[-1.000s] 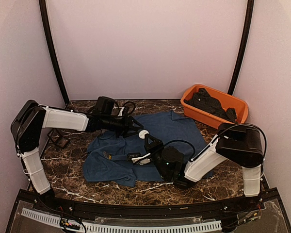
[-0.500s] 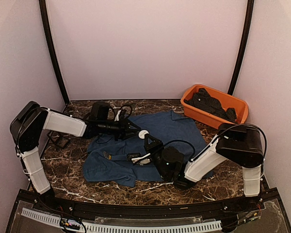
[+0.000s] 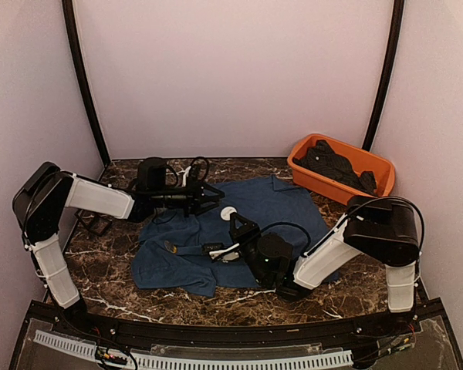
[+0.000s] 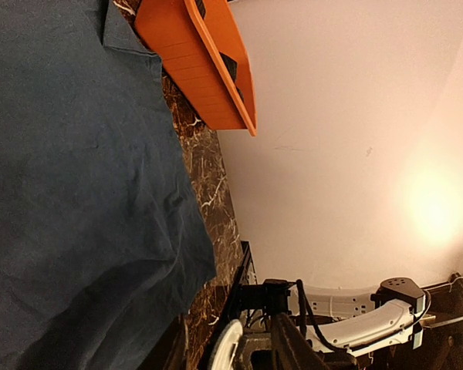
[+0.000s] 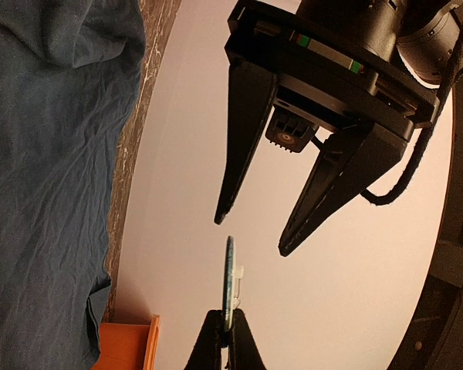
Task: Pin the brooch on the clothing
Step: Pass from the right arm to the left
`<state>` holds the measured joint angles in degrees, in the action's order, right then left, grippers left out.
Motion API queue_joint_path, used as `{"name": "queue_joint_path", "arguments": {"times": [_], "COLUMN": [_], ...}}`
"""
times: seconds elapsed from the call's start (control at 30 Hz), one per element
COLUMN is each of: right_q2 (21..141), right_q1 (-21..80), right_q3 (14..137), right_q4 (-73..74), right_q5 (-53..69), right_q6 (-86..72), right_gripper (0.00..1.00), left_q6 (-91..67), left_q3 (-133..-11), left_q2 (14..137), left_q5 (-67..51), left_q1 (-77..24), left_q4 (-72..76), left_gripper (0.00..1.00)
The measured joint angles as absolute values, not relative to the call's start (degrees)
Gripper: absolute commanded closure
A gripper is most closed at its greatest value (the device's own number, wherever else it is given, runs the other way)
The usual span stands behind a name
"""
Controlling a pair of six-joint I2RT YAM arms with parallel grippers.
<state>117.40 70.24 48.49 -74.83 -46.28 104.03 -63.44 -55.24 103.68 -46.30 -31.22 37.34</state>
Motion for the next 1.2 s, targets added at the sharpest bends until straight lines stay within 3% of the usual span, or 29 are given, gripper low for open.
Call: {"name": "queue_joint_path", "arguments": {"times": [0.9, 1.2], "right_q2": [117.40, 117.40], "right_q1": [70.24, 70.24], "right_q3": [48.42, 48.42], "right_q4": [-74.87, -74.87], "right_q5": [-46.13, -46.13], "right_q6": [103.18, 103.18], "right_gripper": [1.00, 1.00], "left_q6": [-62.08, -62.17], "left_q3": [-55.24, -55.24], "left_q2": [104.66, 105.36], "left_q5": [-51.96, -53.25], "left_q1": [-32.08, -32.45], "left_q4": [36.49, 36.71], "left_gripper": [0.69, 0.77]}}
